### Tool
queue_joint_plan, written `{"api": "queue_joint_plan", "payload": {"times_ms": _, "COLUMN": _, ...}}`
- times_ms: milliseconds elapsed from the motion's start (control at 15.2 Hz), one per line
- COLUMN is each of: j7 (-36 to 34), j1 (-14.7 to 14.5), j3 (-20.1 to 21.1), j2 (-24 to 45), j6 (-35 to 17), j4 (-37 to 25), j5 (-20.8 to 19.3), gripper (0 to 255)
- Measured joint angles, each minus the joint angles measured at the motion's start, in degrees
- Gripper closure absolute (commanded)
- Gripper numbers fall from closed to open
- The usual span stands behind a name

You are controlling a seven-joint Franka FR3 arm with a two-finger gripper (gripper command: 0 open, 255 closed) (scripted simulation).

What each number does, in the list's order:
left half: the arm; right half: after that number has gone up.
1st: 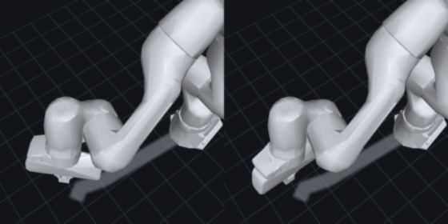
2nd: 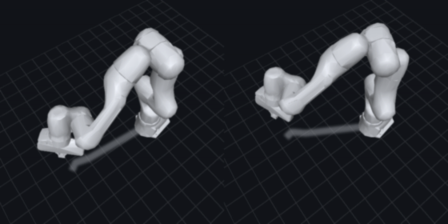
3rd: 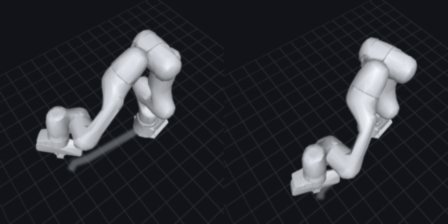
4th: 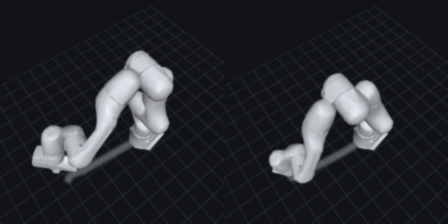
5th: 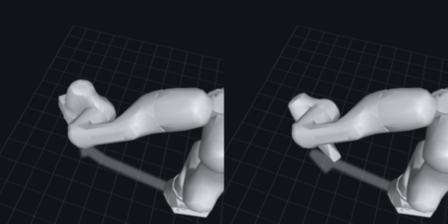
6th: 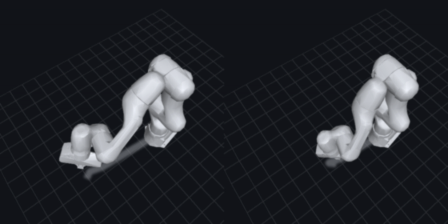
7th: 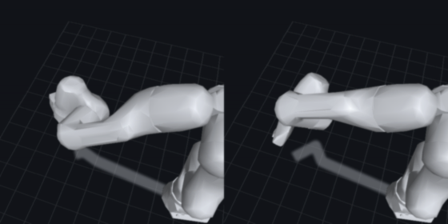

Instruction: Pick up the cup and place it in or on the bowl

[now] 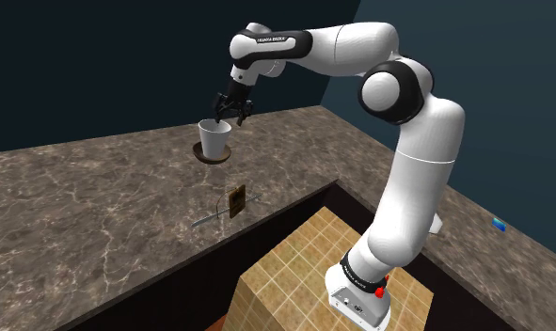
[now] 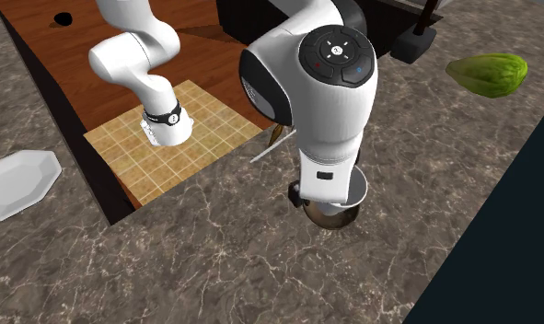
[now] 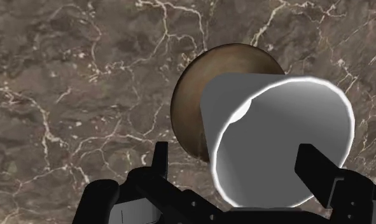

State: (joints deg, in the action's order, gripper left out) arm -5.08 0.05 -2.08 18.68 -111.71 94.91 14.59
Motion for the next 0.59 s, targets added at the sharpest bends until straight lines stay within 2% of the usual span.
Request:
{"api": "queue_joint_plan", "payload": {"times_ms": 264, "j7": -0.16, "j1": 0.58, "j3": -0.35, "j2": -1.00, "j6": 4.11, "j4": -3.05, "j5": -0.32, "gripper": 0}}
{"api": "queue_joint_plan", "payload": {"times_ms": 594, "j7": -0.19, "j1": 0.62, "j3": -0.38, "j2": -1.00, "j6": 4.52, "j4": -3.40, "j5": -0.35, "gripper": 0}}
